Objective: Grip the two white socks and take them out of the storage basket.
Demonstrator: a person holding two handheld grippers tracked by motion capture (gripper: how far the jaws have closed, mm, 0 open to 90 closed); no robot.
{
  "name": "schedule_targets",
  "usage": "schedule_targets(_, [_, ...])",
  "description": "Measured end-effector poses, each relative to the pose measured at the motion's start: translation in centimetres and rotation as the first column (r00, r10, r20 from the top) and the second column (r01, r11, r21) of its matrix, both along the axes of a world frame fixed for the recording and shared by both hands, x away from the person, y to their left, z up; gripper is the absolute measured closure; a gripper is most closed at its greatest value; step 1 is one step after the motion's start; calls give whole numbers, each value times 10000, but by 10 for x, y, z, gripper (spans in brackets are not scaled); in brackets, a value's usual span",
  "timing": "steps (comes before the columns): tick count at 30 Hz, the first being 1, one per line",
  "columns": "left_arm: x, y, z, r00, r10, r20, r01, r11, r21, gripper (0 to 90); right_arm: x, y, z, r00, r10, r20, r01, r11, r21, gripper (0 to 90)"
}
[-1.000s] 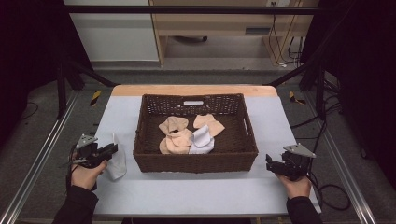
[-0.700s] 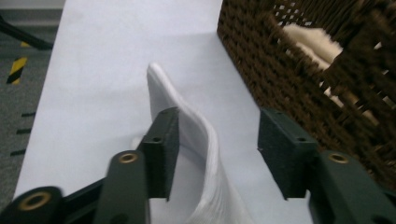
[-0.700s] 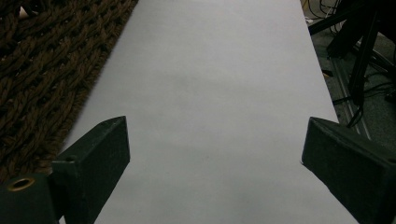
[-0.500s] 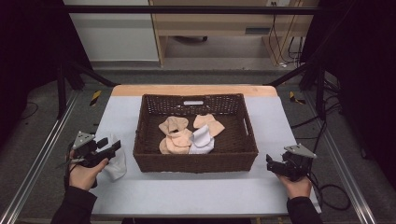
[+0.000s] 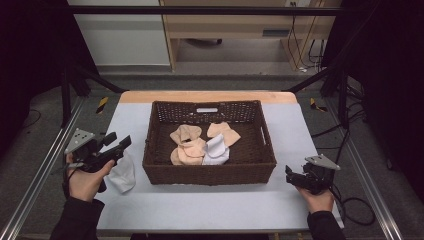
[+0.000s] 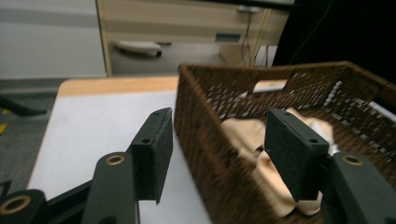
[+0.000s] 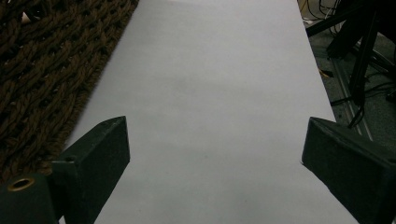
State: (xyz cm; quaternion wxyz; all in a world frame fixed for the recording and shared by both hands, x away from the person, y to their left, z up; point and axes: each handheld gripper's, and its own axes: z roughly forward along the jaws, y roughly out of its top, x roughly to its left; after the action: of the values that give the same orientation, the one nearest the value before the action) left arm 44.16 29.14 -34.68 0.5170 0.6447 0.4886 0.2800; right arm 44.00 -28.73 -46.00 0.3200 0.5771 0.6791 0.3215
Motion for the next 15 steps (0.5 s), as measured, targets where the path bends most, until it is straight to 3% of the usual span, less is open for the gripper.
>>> schedule_targets(3, [2,-9,10,9997,-160,190,161,9999,-59,415,0,0,0,10000,-39,-22,39,10000,1,79])
schedule_targets(7, [6,-33,30,9970,-554,536,548,9984,130,418,1,1,0,10000,-59,-47,59,10000,22,79])
schedule_targets(15, [20,-72,45,9923,-974,764,954,9950,286,418,2,0,0,10000,-69,-46,70,10000,48,79])
